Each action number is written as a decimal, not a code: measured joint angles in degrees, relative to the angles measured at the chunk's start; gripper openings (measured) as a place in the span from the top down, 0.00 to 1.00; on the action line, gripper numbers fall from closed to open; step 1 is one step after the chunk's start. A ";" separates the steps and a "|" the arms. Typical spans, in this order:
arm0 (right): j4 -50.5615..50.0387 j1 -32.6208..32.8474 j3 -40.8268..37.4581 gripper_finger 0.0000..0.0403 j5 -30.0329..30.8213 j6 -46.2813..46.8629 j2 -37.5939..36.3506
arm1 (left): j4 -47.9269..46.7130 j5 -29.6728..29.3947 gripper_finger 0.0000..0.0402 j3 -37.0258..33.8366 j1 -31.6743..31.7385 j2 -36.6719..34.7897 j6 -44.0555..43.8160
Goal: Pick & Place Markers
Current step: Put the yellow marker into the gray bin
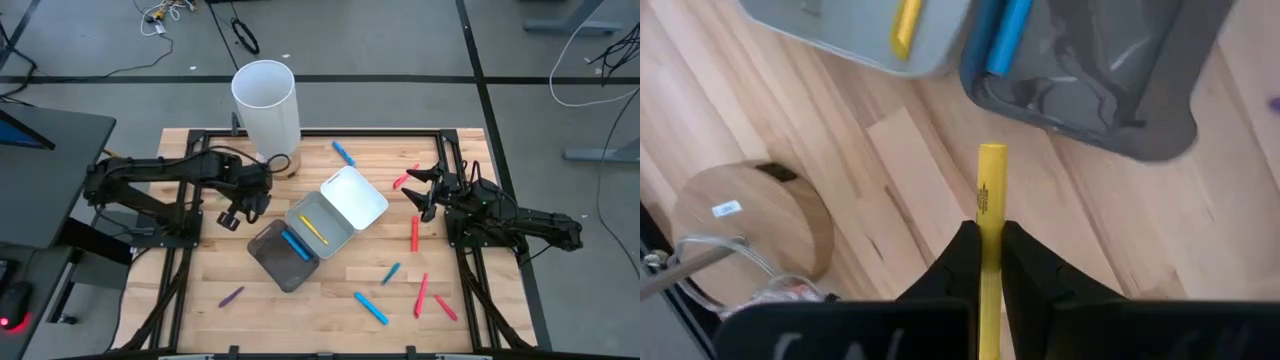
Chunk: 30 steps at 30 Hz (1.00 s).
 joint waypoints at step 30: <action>0.00 0.01 0.00 0.25 0.00 0.01 0.00 | -0.29 1.95 0.94 28.89 -0.56 26.32 7.98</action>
